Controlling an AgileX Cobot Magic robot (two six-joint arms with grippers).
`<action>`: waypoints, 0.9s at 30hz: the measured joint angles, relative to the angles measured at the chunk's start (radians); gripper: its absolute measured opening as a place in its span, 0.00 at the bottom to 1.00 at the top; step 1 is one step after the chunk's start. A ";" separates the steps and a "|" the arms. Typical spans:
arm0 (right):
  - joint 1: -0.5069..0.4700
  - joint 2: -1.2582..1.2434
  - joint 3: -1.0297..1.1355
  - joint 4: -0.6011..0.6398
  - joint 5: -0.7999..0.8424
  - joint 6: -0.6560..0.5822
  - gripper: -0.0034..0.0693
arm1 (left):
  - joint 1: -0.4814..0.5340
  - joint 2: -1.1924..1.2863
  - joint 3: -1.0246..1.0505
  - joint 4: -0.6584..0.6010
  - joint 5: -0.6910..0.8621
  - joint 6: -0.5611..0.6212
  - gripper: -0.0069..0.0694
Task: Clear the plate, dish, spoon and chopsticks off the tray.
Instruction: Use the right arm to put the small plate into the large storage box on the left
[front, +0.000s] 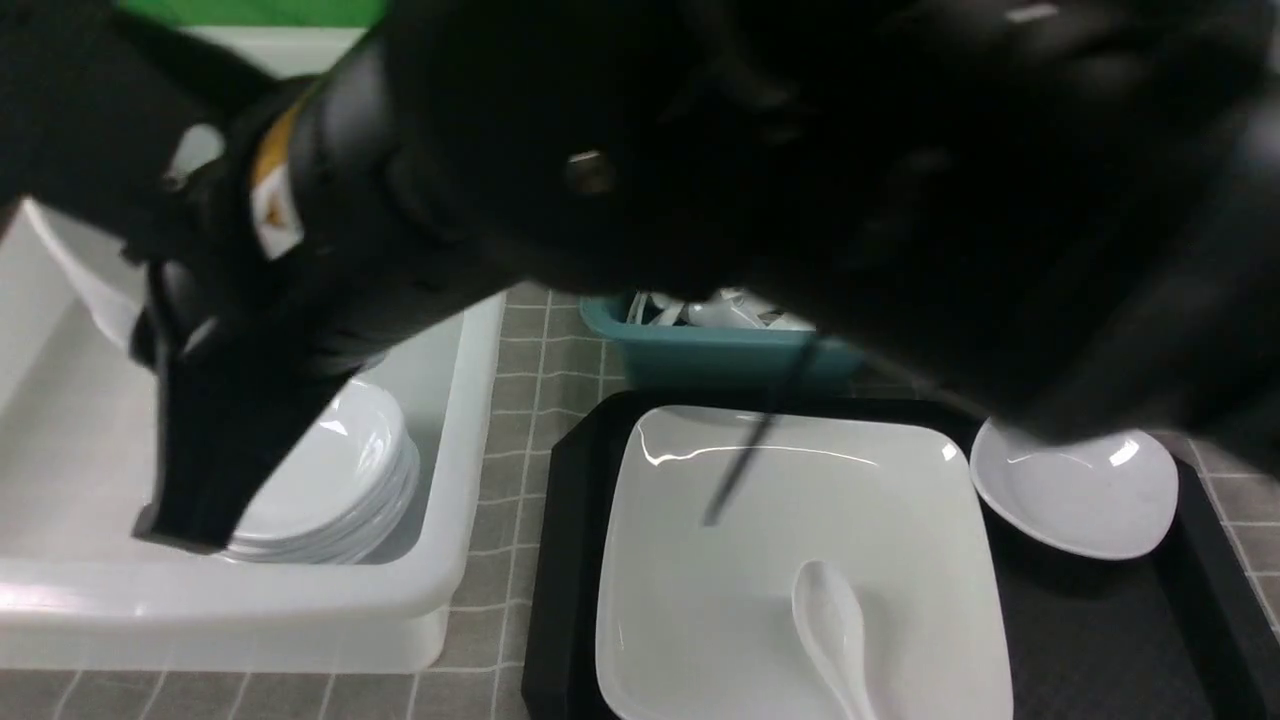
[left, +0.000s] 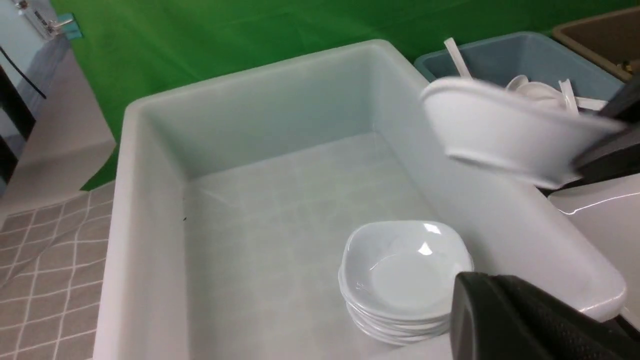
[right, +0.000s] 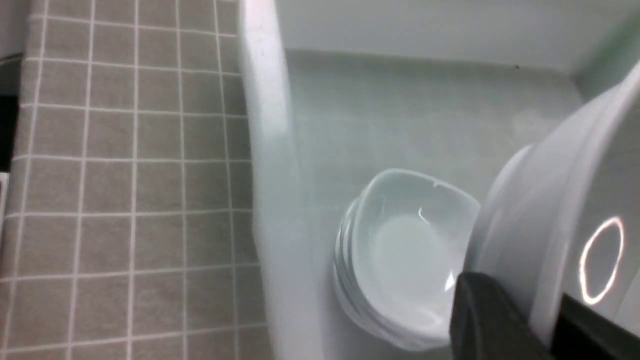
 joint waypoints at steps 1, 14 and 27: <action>-0.001 0.057 -0.064 -0.005 0.014 -0.005 0.14 | 0.000 -0.020 0.000 -0.002 0.005 -0.001 0.12; -0.038 0.388 -0.323 -0.049 0.096 0.017 0.19 | 0.000 -0.075 -0.001 -0.086 0.044 0.023 0.12; -0.038 0.307 -0.328 -0.058 0.317 0.030 0.68 | 0.000 -0.075 0.048 -0.198 -0.033 0.039 0.12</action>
